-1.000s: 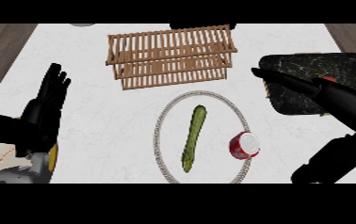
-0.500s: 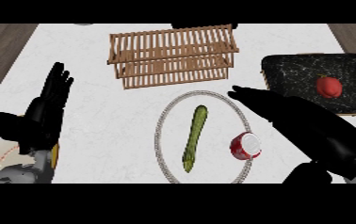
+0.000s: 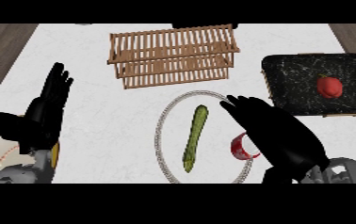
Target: Pick the can from the placemat and place it in the tiered shelf
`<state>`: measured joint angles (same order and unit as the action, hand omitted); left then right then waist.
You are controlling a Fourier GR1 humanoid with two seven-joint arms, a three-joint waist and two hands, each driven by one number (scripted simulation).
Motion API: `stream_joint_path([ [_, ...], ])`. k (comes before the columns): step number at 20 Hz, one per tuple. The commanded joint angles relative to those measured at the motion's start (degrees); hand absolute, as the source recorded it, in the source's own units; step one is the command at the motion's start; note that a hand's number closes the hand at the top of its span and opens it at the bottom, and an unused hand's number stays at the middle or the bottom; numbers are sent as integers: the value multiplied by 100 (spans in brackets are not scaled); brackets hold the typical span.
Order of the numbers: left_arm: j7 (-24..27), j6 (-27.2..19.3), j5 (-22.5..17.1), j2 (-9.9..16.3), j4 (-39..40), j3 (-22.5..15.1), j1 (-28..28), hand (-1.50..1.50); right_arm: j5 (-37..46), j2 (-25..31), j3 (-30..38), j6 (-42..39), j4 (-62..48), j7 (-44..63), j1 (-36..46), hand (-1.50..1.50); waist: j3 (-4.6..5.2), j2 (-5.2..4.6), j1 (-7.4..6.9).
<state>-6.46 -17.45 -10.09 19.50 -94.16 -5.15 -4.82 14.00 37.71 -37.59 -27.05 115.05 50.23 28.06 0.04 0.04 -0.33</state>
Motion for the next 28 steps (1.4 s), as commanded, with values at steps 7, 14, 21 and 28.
stream_joint_path([
  [7, -456, 91, 279, -107, -438, 102, 27, 0, 1154, -791, 217, -243, -1066, -644, -306, -150, -5, -5, -8],
  [14, -188, 437, 236, -259, 61, 538, -161, 0, 1927, -954, 352, -421, -890, -1127, -1124, -150, -4, -2, 30],
  [21, -259, 574, 396, -424, -68, 621, -55, 0, 2487, -889, 854, -357, -1158, -2149, -1537, -150, -4, -2, 31],
  [28, -150, 626, 624, -671, -98, 542, 83, 0, 3198, -1309, 816, 330, -1836, -2902, -1824, -150, -5, -4, 29],
])
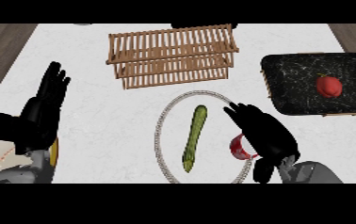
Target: Pick the can from the placemat and place it in the tiered shelf
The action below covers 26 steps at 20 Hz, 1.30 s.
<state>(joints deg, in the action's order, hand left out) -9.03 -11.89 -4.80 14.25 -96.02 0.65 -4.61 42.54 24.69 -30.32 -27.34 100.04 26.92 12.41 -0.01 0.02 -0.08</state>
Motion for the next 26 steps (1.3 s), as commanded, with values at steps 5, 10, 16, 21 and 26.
stream_joint_path([
  [5, 263, 156, 182, -268, 175, 154, 117, 0, 687, -416, 257, 44, -617, -724, -141, -150, 1, 0, 1],
  [10, 97, 13, 452, -511, -292, -207, 313, 0, 902, -674, 131, 14, -1294, -767, -63, 150, -1, -2, -24],
  [16, -92, 127, 439, -426, -200, 40, 124, 0, 1440, -249, 37, 287, -695, -1501, -343, 150, 0, 3, 11],
  [21, -232, 246, 400, -360, -145, 218, -55, 0, 1888, -745, 15, 644, -962, -1596, -101, 150, 0, 0, 3],
  [26, 89, 317, 380, -420, -14, 97, 65, 0, 1955, -2418, -974, 1037, -1231, 1390, -36, 150, 4, -20, -114],
])
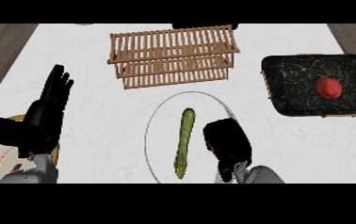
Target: Pick the can from the placemat and place it in the tiered shelf
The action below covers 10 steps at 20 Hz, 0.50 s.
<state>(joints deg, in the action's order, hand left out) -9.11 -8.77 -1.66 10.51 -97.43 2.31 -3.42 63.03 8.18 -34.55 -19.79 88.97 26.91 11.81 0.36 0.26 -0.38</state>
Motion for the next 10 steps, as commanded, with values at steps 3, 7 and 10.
stream_joint_path([
  [3, -59, -91, 163, -112, 71, -169, -136, 0, -635, -791, -1018, 936, -60, 2386, 157, 150, -40, -50, -170],
  [7, -150, 5, 11, 48, 132, 60, -400, 0, -1489, -807, -1726, 1576, 165, 3454, 890, 150, -36, -49, -207],
  [10, -83, 49, 65, -14, 42, -87, -193, 0, -1673, -812, -1930, 2208, 389, 4084, 1534, 150, -32, -34, -261],
])
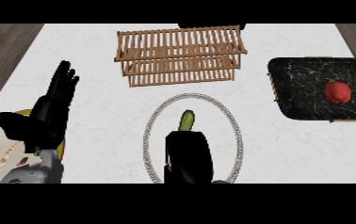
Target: Pick the can from the placemat and place it in the tiered shelf
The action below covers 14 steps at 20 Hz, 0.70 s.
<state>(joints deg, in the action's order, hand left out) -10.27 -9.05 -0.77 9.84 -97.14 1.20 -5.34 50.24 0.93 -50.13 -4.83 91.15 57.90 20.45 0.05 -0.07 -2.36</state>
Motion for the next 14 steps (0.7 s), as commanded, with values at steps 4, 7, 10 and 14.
stream_joint_path([
  [4, 95, 26, 16, -5, 170, 20, -37, 0, -267, -90, 13, 1558, 772, 1276, 1202, 150, 2, 20, -7],
  [7, 174, 53, -53, 57, 160, 156, 93, 0, 161, -90, 52, 1593, 1282, 1970, 1477, 150, 10, 83, 106],
  [10, 34, 3, -38, 5, 119, 116, 37, 0, 498, -89, 430, 1328, 1284, 2325, 1943, 150, 9, 81, 176],
  [14, 41, -71, 78, 6, 85, 101, 57, 0, 719, -88, 527, 953, 1234, 2717, 2363, 150, 10, 77, 187],
])
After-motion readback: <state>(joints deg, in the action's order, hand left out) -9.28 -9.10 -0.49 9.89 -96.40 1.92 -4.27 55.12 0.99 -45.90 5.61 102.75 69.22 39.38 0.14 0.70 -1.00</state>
